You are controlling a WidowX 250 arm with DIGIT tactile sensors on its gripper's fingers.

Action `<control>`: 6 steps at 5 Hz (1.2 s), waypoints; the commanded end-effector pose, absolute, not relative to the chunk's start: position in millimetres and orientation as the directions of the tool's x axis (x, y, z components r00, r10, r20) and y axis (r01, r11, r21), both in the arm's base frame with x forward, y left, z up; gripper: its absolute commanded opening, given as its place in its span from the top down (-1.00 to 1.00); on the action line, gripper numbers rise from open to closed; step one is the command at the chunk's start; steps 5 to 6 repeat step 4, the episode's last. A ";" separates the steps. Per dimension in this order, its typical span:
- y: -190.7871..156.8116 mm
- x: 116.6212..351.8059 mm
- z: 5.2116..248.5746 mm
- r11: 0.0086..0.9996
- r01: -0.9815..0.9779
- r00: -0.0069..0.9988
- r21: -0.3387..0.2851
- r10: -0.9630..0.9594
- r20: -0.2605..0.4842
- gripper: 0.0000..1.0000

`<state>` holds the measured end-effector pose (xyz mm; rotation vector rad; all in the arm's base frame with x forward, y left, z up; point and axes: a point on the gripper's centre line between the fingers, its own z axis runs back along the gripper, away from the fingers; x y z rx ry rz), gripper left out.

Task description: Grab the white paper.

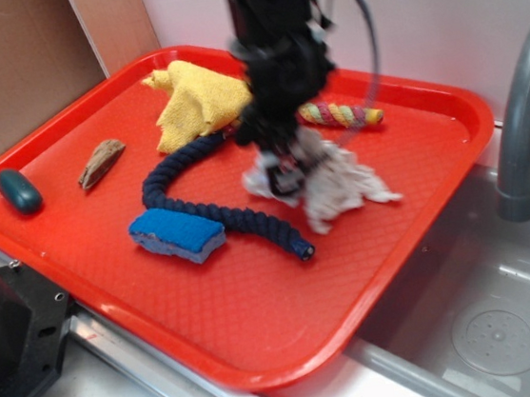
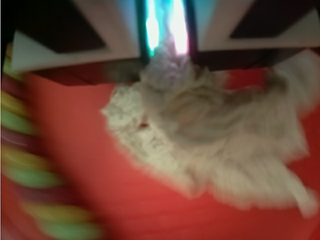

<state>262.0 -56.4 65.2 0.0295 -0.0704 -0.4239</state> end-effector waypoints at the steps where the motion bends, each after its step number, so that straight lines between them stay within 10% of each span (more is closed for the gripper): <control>1: -8.0 218.9 169.3 0.996 -0.051 0.998 0.072 0.047 0.046 1.00; 4: -16.2 168.4 277.3 0.951 -0.300 0.951 0.070 0.293 0.098 1.00; 6: -16.2 168.4 277.3 0.951 -0.300 0.951 0.070 0.293 0.098 1.00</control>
